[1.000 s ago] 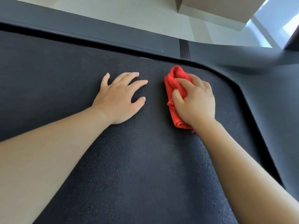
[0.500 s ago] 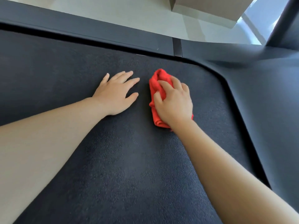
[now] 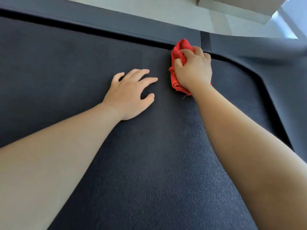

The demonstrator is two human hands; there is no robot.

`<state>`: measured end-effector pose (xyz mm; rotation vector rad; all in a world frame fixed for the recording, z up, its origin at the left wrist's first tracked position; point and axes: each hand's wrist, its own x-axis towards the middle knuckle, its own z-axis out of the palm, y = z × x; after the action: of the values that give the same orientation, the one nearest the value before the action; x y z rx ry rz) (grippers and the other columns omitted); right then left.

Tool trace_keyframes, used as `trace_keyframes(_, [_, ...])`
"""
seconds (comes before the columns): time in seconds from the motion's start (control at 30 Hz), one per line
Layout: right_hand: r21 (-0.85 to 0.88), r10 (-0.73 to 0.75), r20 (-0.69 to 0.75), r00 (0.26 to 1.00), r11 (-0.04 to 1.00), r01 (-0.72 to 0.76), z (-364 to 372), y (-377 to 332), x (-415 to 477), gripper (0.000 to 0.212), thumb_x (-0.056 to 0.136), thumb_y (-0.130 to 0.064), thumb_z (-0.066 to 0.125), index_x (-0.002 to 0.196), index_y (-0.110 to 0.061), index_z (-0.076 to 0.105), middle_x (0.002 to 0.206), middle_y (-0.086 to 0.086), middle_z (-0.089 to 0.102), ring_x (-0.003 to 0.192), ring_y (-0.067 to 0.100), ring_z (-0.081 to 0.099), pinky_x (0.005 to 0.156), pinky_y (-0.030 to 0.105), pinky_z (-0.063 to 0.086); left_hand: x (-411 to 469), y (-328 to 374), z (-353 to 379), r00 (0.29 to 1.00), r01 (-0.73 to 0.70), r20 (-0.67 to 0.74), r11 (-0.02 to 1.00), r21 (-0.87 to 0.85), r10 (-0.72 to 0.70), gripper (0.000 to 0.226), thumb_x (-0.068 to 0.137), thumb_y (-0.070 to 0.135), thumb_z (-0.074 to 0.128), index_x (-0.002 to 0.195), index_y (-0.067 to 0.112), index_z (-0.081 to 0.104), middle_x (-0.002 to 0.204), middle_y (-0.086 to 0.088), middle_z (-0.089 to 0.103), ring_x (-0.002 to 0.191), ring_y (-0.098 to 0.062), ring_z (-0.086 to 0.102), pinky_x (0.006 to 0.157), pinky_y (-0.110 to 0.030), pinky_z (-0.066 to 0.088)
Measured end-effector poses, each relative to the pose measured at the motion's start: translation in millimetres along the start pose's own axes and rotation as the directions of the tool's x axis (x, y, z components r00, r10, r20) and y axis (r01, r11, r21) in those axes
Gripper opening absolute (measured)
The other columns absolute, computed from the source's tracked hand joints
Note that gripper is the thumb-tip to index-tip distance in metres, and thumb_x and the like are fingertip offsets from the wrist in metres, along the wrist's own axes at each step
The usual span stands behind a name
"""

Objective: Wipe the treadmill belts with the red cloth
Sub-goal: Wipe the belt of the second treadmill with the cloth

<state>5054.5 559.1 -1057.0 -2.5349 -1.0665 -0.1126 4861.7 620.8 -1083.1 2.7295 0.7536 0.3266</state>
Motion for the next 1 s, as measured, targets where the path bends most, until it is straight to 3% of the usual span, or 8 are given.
trace_keyframes(0.27, [-0.031,-0.024,0.028,0.999,0.999,0.024,-9,-5,-43,0.040,0.091,-0.038,0.041,0.128,-0.030,0.054,0.143,0.001,0.040,0.125,0.031,0.033,0.097,0.043,0.040,0,-2,0,1.000,-0.003,-0.009,1.000,0.003,0.003,0.048,0.090,0.045,0.042,0.137,0.038,0.041,0.151,0.011,0.029,0.141,-0.008,0.018,0.113,-0.042,0.009])
trace_keyframes(0.5, [-0.044,0.007,0.003,1.000,0.999,-0.007,-15,-28,-114,0.039,0.091,-0.038,0.042,0.127,-0.032,0.055,0.145,0.000,0.039,0.127,0.030,0.032,0.098,0.045,0.040,-18,-6,-5,0.996,-0.033,-0.083,0.997,-0.070,0.027,0.043,0.093,0.033,0.046,0.135,0.023,0.050,0.148,-0.001,0.039,0.137,-0.019,0.032,0.113,-0.039,0.022])
trace_keyframes(0.77, [-0.011,-0.167,-0.046,0.985,0.986,0.167,-32,-40,-240,0.035,0.084,-0.040,0.046,0.113,-0.030,0.063,0.134,-0.003,0.049,0.116,0.030,0.043,0.077,0.040,0.048,-105,-9,-16,1.000,0.009,0.012,1.000,-0.011,-0.009,0.050,0.096,0.033,0.040,0.144,0.021,0.035,0.155,-0.004,0.024,0.144,-0.022,0.017,0.116,-0.044,0.012])
trace_keyframes(1.0, [-0.087,0.193,-0.097,0.976,0.976,-0.201,-63,44,-199,0.036,0.090,-0.038,0.045,0.123,-0.033,0.057,0.139,-0.005,0.044,0.126,0.027,0.035,0.093,0.042,0.042,-139,36,-15,0.985,0.046,0.164,0.998,0.044,-0.052,0.065,0.092,0.054,0.032,0.149,0.025,0.020,0.159,-0.001,0.005,0.146,-0.023,-0.002,0.113,-0.058,-0.002])
